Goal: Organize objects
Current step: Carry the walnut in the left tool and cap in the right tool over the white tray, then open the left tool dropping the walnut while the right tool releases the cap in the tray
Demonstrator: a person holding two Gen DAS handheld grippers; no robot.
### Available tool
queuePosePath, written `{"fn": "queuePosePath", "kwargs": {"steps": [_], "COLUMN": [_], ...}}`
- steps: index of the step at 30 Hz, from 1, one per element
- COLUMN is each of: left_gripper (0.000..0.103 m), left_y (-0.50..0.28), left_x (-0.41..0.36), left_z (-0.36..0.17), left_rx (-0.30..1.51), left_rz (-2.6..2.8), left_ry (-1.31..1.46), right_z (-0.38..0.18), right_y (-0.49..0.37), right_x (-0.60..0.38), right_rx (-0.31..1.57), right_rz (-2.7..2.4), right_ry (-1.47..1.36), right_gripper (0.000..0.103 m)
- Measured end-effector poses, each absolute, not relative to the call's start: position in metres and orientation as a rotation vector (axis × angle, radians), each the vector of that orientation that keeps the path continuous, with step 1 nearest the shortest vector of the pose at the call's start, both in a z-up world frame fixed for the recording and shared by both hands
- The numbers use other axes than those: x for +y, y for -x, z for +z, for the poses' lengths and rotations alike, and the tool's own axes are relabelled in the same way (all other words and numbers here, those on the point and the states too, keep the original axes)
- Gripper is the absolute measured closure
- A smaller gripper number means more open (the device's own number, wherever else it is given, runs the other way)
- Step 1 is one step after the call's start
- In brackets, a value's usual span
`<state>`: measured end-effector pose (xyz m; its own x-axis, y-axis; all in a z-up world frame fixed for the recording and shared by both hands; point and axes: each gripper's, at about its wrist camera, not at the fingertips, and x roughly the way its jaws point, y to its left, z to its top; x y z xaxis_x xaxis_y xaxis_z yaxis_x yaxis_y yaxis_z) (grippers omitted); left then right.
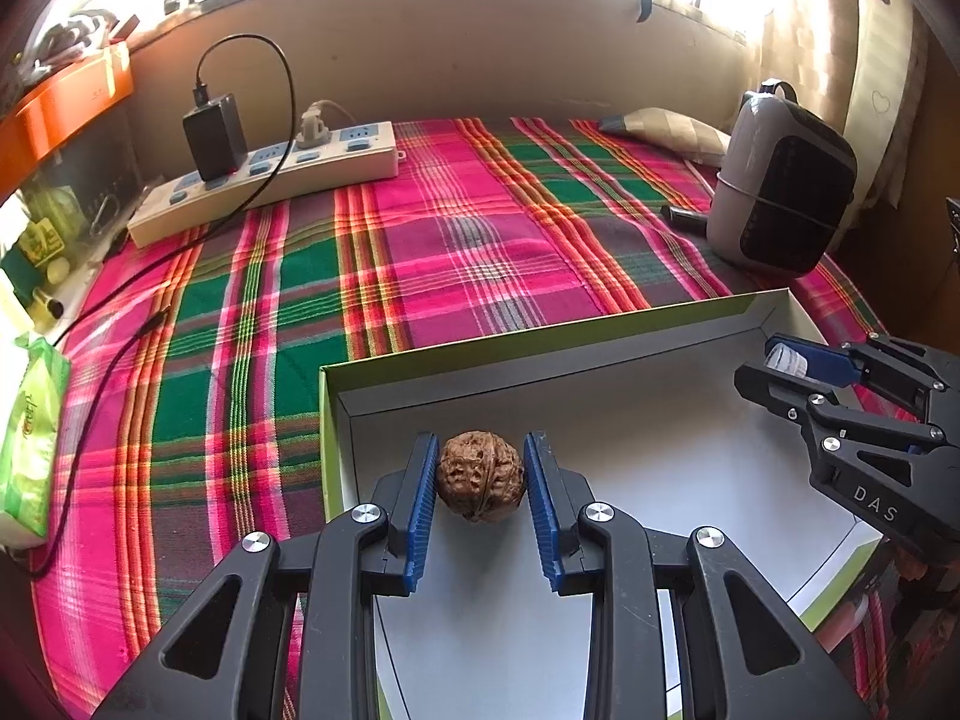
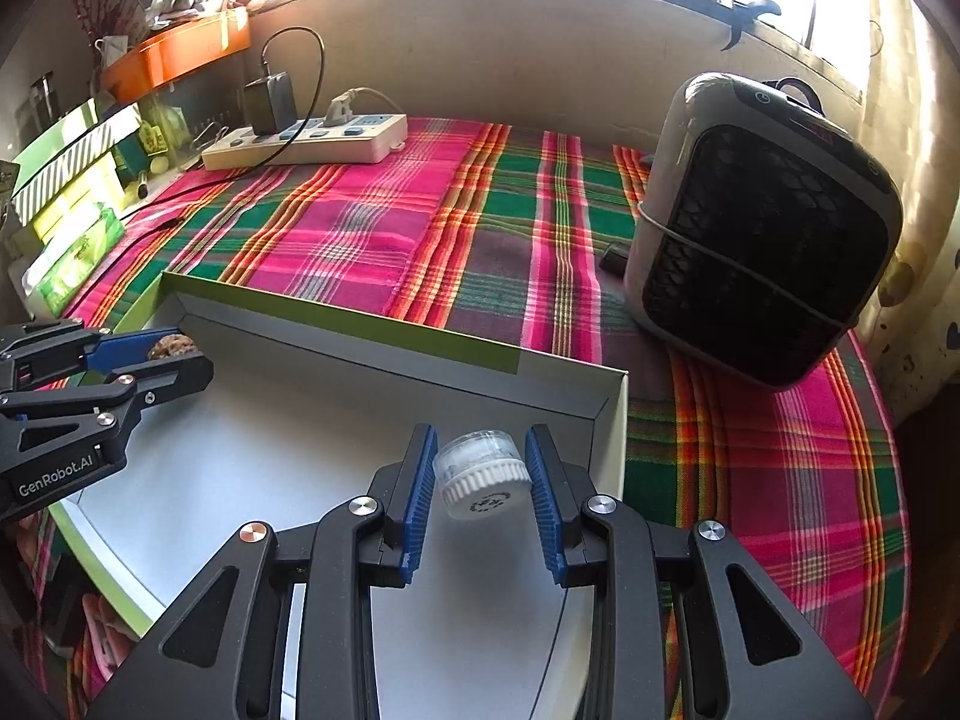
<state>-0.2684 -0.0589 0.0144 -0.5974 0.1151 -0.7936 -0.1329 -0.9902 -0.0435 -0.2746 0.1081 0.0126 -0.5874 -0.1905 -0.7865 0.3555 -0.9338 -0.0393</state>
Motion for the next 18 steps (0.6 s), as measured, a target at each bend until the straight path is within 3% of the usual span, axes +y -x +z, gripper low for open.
{"fn": "queuePosePath", "kwargs": {"steps": [14,18], "left_gripper": [0.075,0.073], "left_y": [0.2685,0.2690], "left_x": [-0.0576,-0.0573], "left_z": [0.0145,0.0141], "left_rx": [0.055,0.041], "left_rz": [2.688,2.681], "left_ry": [1.340,1.342], "right_z": [0.0099,0.0093], "right_y": [0.2764,0.2763], "right_x": [0.1046,0.1036], "right_rx": [0.298,0.296], "right_rz": [-2.544,-2.536], "right_ry": [-1.236,-1.235], "right_gripper": [0.071,0.065]}}
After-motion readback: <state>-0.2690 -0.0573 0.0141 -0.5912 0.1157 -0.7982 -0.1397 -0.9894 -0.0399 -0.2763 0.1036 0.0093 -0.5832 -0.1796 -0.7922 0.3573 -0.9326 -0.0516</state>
